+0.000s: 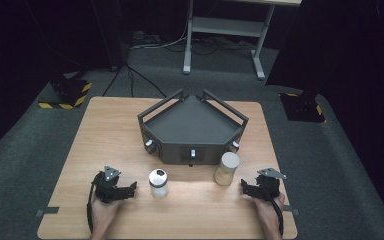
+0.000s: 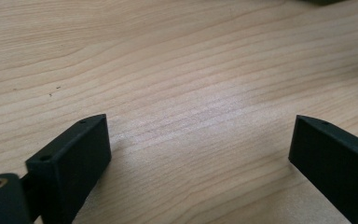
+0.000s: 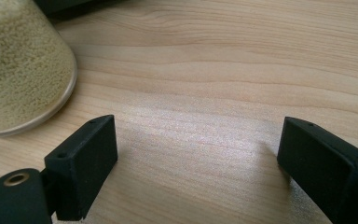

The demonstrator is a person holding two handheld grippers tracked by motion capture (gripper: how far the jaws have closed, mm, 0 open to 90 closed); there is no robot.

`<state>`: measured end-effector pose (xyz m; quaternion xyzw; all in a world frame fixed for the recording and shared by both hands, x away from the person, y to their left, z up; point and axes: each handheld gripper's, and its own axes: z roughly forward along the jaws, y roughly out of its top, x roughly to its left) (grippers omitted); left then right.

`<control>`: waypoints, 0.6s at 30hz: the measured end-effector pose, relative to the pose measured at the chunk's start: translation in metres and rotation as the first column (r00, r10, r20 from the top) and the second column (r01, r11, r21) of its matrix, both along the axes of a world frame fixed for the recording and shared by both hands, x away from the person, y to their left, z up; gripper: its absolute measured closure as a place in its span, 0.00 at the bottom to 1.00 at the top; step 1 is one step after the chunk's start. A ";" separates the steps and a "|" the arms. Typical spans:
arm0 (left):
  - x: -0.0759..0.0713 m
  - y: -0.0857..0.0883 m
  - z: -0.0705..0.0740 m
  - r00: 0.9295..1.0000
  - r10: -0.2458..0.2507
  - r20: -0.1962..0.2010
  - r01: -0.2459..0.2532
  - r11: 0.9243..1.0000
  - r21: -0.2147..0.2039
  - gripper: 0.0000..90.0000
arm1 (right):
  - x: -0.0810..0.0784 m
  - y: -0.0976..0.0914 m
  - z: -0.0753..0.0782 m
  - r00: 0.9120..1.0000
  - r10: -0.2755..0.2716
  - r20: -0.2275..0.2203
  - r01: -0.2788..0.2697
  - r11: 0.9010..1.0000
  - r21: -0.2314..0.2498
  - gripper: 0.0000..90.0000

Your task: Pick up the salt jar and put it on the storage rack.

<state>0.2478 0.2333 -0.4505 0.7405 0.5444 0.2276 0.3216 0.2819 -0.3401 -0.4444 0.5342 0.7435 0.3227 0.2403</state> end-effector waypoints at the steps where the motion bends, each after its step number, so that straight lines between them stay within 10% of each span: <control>1: 0.000 -0.002 0.001 1.000 0.003 -0.004 -0.003 1.000 0.005 0.04 | 0.000 0.000 0.000 1.000 0.001 -0.001 -0.001 1.000 0.000 0.13; 18: -0.021 0.015 -0.003 1.000 -0.013 0.006 0.013 0.996 -0.092 0.06 | 0.000 0.000 0.000 1.000 0.002 -0.001 -0.002 1.000 0.000 0.13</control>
